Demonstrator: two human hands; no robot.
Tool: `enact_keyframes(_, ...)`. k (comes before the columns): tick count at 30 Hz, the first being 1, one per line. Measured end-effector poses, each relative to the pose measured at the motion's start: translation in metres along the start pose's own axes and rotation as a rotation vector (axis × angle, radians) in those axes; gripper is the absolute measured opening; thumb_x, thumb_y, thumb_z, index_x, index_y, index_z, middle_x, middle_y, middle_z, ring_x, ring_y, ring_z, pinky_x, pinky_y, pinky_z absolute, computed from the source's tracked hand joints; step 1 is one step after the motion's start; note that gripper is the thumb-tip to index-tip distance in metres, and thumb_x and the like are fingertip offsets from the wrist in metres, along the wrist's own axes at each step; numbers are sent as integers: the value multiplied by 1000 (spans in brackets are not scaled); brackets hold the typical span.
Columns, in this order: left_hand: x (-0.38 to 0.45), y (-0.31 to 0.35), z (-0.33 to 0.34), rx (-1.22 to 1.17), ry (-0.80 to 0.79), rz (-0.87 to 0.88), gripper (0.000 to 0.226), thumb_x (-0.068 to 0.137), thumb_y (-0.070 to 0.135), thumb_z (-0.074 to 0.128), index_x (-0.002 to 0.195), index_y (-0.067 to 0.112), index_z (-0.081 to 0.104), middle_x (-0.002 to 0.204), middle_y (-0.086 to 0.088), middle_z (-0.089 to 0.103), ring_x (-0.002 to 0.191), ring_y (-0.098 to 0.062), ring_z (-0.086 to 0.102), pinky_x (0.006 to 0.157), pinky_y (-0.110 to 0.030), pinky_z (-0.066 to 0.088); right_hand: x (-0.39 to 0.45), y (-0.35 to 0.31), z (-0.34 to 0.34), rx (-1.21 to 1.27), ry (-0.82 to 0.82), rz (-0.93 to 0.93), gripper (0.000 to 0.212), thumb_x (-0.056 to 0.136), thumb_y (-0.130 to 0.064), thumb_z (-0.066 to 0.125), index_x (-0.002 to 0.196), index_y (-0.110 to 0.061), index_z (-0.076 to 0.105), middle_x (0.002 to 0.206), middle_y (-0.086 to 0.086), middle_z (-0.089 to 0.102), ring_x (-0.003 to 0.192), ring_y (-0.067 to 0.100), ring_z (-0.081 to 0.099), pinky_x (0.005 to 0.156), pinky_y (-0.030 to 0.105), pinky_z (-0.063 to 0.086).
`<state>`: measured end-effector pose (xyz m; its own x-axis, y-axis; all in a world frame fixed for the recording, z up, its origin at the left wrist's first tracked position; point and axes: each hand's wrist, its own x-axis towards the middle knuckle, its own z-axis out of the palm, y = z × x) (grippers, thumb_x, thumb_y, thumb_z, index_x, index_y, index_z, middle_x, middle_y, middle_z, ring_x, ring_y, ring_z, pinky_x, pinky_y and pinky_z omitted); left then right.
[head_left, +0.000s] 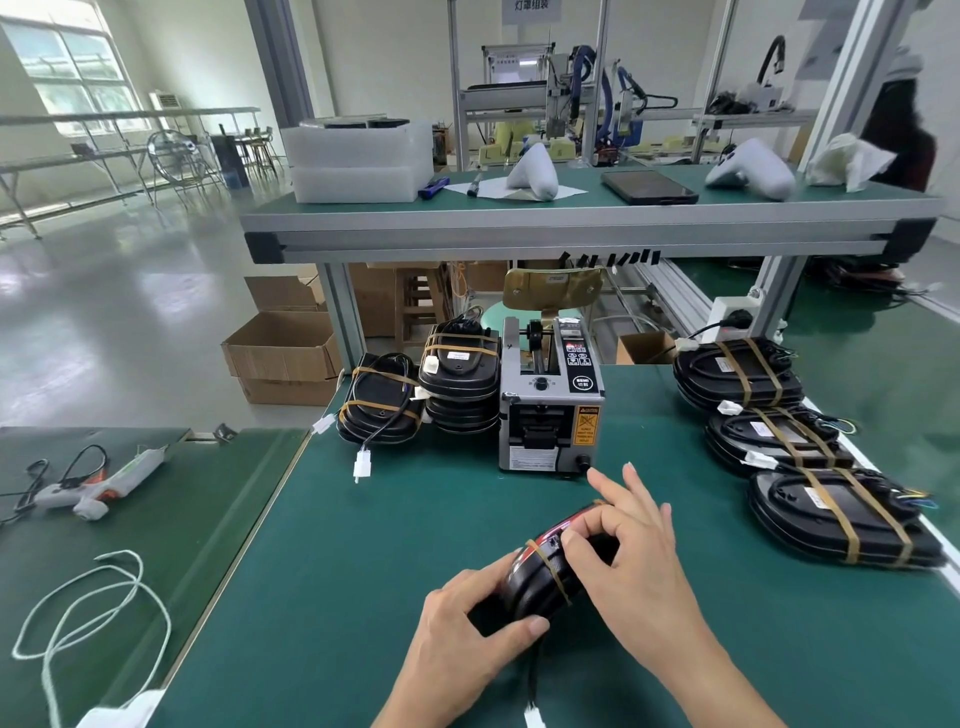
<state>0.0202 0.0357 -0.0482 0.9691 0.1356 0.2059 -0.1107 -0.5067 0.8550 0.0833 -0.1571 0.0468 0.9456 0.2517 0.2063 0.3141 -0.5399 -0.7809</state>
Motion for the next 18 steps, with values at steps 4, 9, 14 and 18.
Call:
enact_keyframes(4, 0, 0, 0, -4, 0, 4, 63, 73, 63, 82, 131, 69, 60, 108, 27, 71, 107, -3, 69, 88, -7, 44, 0, -2, 0, -1, 9, -6, 21, 95, -25, 66, 74, -26, 63, 156, -20, 42, 148, -18, -4, 125, 28, -16)
enact_keyframes(9, 1, -1, 0, -17, 12, 17, 63, 72, 76, 80, 131, 68, 60, 106, 24, 72, 104, -6, 69, 87, -10, 46, 0, -4, -1, -25, 21, -8, 21, 94, -25, 67, 74, -27, 64, 154, -18, 45, 150, -13, 2, 126, 31, -16)
enact_keyframes(14, 1, 0, 0, -21, 11, 27, 65, 71, 83, 76, 132, 68, 59, 108, 22, 73, 107, -7, 70, 91, -13, 48, 0, -7, 0, -21, 46, 1, 21, 92, -32, 71, 73, -28, 66, 152, -16, 49, 154, -5, 9, 124, 27, -17)
enact_keyframes(18, 0, -3, 0, -5, -8, 20, 64, 74, 66, 83, 133, 69, 59, 108, 22, 74, 109, -7, 70, 94, -21, 51, 1, -6, 3, -53, 77, -3, 23, 91, -34, 73, 71, -29, 64, 150, -14, 52, 155, -1, 13, 125, 30, -16)
